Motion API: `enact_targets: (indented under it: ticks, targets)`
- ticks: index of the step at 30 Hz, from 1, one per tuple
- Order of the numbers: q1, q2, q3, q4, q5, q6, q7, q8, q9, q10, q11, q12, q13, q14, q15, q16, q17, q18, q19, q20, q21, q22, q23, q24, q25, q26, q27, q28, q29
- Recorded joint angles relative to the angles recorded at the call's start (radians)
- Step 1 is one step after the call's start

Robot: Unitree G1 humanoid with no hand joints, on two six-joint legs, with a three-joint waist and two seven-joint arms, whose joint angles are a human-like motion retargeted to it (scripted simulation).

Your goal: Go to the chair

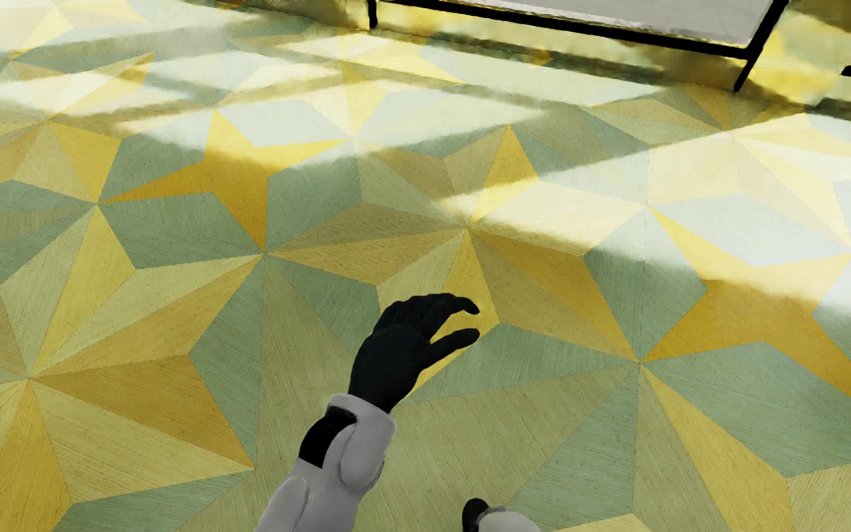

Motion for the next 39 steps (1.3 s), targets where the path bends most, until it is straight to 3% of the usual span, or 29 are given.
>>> enact_targets:
  ticks: [1,2,3,5,6,7,9,10,11,12,13,14,15,17,19,21,22,24,25,27,28,30,31,32,34,35,36,37,39]
  targets:
    - [-0.085,0.006,-0.001,0.063,-0.026,0.011,0.075,-0.055,0.012,0.197,0.089,0.048,-0.008,0.103,-0.083,0.000,-0.006,-0.175,-0.008,0.013,0.059,0.009,0.013,-0.094,-0.083,0.011,-0.003,0.006,-0.008]
    - [-0.148,0.034,0.008,0.215,-0.044,0.024,0.186,-0.101,0.020,0.317,0.120,0.091,-0.046,0.113,-0.134,0.005,-0.017,-0.203,-0.011,0.044,0.127,0.048,0.036,-0.109,-0.173,0.060,-0.008,0.010,0.008]
    - [-0.182,0.077,0.028,0.370,-0.045,0.038,0.304,-0.130,0.021,0.359,0.100,0.134,-0.109,0.045,-0.157,0.005,-0.034,-0.135,-0.015,0.082,0.177,0.111,0.059,-0.050,-0.243,0.154,-0.016,0.001,0.025]
    - [-0.260,0.186,0.076,0.492,-0.036,0.060,0.431,-0.178,0.014,0.287,0.004,0.191,-0.236,0.014,-0.171,0.009,-0.059,-0.094,-0.016,0.123,0.166,0.315,0.046,0.230,-0.275,0.356,-0.005,0.001,0.015]
    - [-0.306,0.240,0.094,0.482,-0.039,0.064,0.440,-0.209,0.007,0.183,-0.043,0.205,-0.283,0.024,-0.179,-0.007,-0.075,-0.115,-0.015,0.160,0.117,0.449,0.001,0.289,-0.241,0.420,0.001,0.003,-0.028]
    - [-0.327,0.287,0.107,0.483,-0.042,0.065,0.472,-0.251,-0.002,0.039,-0.080,0.204,-0.321,0.008,-0.193,-0.020,-0.091,-0.105,-0.012,0.231,0.049,0.590,-0.058,0.261,-0.168,0.466,-0.007,-0.011,-0.083]
    - [-0.229,0.395,0.113,0.517,-0.042,0.071,0.756,-0.354,-0.023,-0.369,-0.167,0.180,-0.389,0.002,-0.219,-0.010,-0.148,-0.079,-0.002,0.423,-0.071,0.849,-0.156,0.106,0.011,0.582,-0.036,-0.122,-0.208]
    - [-0.151,0.453,0.106,0.509,-0.033,0.074,0.974,-0.415,-0.033,-0.564,-0.210,0.178,-0.418,-0.017,-0.233,0.050,-0.173,-0.077,0.007,0.402,-0.124,0.941,-0.187,0.150,0.094,0.612,-0.034,-0.228,-0.270]
    - [-0.096,0.506,0.098,0.490,-0.025,0.074,1.138,-0.481,-0.041,-0.687,-0.223,0.189,-0.450,-0.042,-0.258,0.120,-0.209,-0.070,0.019,0.297,-0.166,0.978,-0.203,0.280,0.159,0.581,-0.018,-0.319,-0.311]
    - [-0.054,0.546,0.094,0.473,-0.024,0.071,1.225,-0.552,-0.046,-0.740,-0.199,0.199,-0.461,-0.051,-0.297,0.193,-0.240,-0.054,0.032,0.196,-0.219,0.977,-0.224,0.409,0.212,0.492,0.010,-0.346,-0.340]
    - [-0.047,0.578,0.096,0.462,-0.031,0.063,1.205,-0.622,-0.048,-0.729,-0.159,0.202,-0.452,-0.063,-0.340,0.244,-0.259,0.014,0.045,0.158,-0.283,0.955,-0.259,0.469,0.259,0.401,0.032,-0.316,-0.377]
    - [-0.038,0.600,0.100,0.455,-0.047,0.052,1.139,-0.676,-0.049,-0.704,-0.087,0.212,-0.435,-0.067,-0.350,0.272,-0.250,0.087,0.069,0.185,-0.346,0.927,-0.290,0.445,0.309,0.345,0.041,-0.269,-0.432]
    - [-0.025,0.592,0.101,0.434,-0.088,0.042,1.072,-0.713,-0.047,-0.687,0.037,0.216,-0.418,-0.090,-0.308,0.272,-0.238,0.090,0.066,0.242,-0.403,0.916,-0.312,0.379,0.363,0.321,0.046,-0.241,-0.479]
    - [0.001,0.469,0.094,0.359,-0.256,0.013,0.943,-0.673,-0.038,-0.654,0.467,0.196,-0.391,-0.135,-0.099,0.218,-0.215,0.090,0.045,0.352,-0.466,0.910,-0.309,0.247,0.456,0.370,0.058,-0.229,-0.526]
    - [0.026,0.222,0.076,0.269,-0.291,-0.014,0.793,-0.423,-0.028,-0.637,0.835,0.147,-0.360,-0.170,-0.085,0.158,-0.194,0.090,-0.038,0.364,-0.414,0.897,-0.269,0.243,0.457,0.408,0.095,-0.179,-0.481]
    - [0.067,0.060,0.066,0.187,-0.350,-0.023,0.618,-0.292,-0.022,-0.668,0.979,0.089,-0.329,-0.179,-0.140,0.088,-0.152,0.090,-0.144,0.331,-0.261,0.887,-0.221,0.297,0.387,0.391,0.102,-0.089,-0.356]
    - [0.077,0.005,0.054,0.149,-0.399,-0.030,0.516,-0.272,-0.019,-0.669,0.975,0.056,-0.311,-0.187,-0.150,0.061,-0.144,0.090,-0.194,0.294,-0.152,0.873,-0.216,0.330,0.305,0.368,0.066,-0.031,-0.299]
    - [0.098,-0.094,0.027,0.090,-0.353,-0.039,0.294,-0.244,-0.010,-0.664,0.863,-0.030,-0.266,-0.200,-0.193,0.044,-0.129,0.090,-0.208,0.205,0.018,0.829,-0.274,0.402,0.064,0.321,-0.011,0.121,-0.242]
    - [0.110,-0.135,0.019,0.069,-0.297,-0.041,0.188,-0.236,-0.004,-0.664,0.753,-0.068,-0.253,-0.206,-0.183,0.038,-0.084,0.090,-0.187,0.187,0.034,0.792,-0.317,0.385,0.006,0.299,-0.027,0.173,-0.228]
    - [0.130,-0.177,0.015,0.044,-0.194,-0.040,0.008,-0.244,0.013,-0.654,0.390,-0.134,-0.244,-0.227,-0.141,0.044,0.004,0.089,-0.101,0.164,0.008,0.703,-0.395,0.305,0.037,0.278,-0.051,0.189,-0.206]
    - [0.142,-0.173,0.015,0.040,-0.128,-0.037,-0.068,-0.210,0.021,-0.655,0.139,-0.154,-0.248,-0.238,-0.130,0.057,0.017,0.089,-0.078,0.157,0.010,0.654,-0.419,0.251,0.069,0.274,-0.070,0.162,-0.185]
    - [0.184,-0.129,0.020,0.056,-0.008,-0.021,-0.184,-0.105,0.035,-0.658,-0.286,-0.161,-0.266,-0.260,-0.145,0.097,-0.023,0.087,-0.019,0.148,0.070,0.570,-0.443,0.143,0.041,0.287,-0.098,0.049,-0.164]
    - [0.202,-0.122,0.024,0.064,0.033,-0.009,-0.210,-0.078,0.043,-0.618,-0.315,-0.148,-0.277,-0.276,-0.125,0.117,-0.056,0.088,0.071,0.147,0.104,0.549,-0.439,0.101,0.004,0.301,-0.104,-0.004,-0.159]
    - [0.220,-0.117,0.022,0.063,0.068,0.003,-0.232,-0.020,0.050,-0.547,-0.240,-0.131,-0.291,-0.267,-0.127,0.134,-0.081,0.083,0.091,0.150,0.119,0.553,-0.422,0.074,-0.015,0.316,-0.096,-0.041,-0.160]
    - [0.202,-0.076,0.019,0.054,0.073,0.029,-0.259,-0.004,0.056,-0.304,-0.090,-0.106,-0.310,-0.102,-0.036,0.163,-0.080,0.056,0.025,0.157,0.081,0.635,-0.332,0.078,0.006,0.389,-0.045,-0.086,-0.159]
    - [0.138,-0.074,0.019,0.034,0.038,0.044,-0.256,-0.059,0.058,-0.091,0.025,-0.083,-0.313,0.014,-0.092,0.166,-0.067,-0.102,0.016,0.174,0.033,0.688,-0.265,0.087,0.035,0.442,0.005,-0.083,-0.156]
    - [0.047,-0.041,0.016,0.044,-0.005,0.057,-0.200,-0.116,0.059,0.127,0.107,-0.047,-0.318,0.157,-0.176,0.154,-0.060,-0.320,0.009,0.201,-0.013,0.731,-0.190,0.094,0.058,0.502,0.061,-0.065,-0.149]
    - [-0.050,0.021,0.019,0.104,-0.040,0.068,-0.128,-0.169,0.059,0.285,0.140,-0.004,-0.333,0.200,-0.244,0.137,-0.069,-0.326,0.006,0.237,-0.029,0.758,-0.106,0.087,0.052,0.547,0.108,-0.032,-0.128]
    - [-0.221,0.175,0.043,0.254,-0.066,0.083,0.016,-0.242,0.056,0.413,0.108,0.098,-0.384,0.111,-0.319,0.103,-0.122,-0.210,0.000,0.341,0.086,0.789,0.033,0.000,-0.106,0.565,0.131,0.004,-0.056]
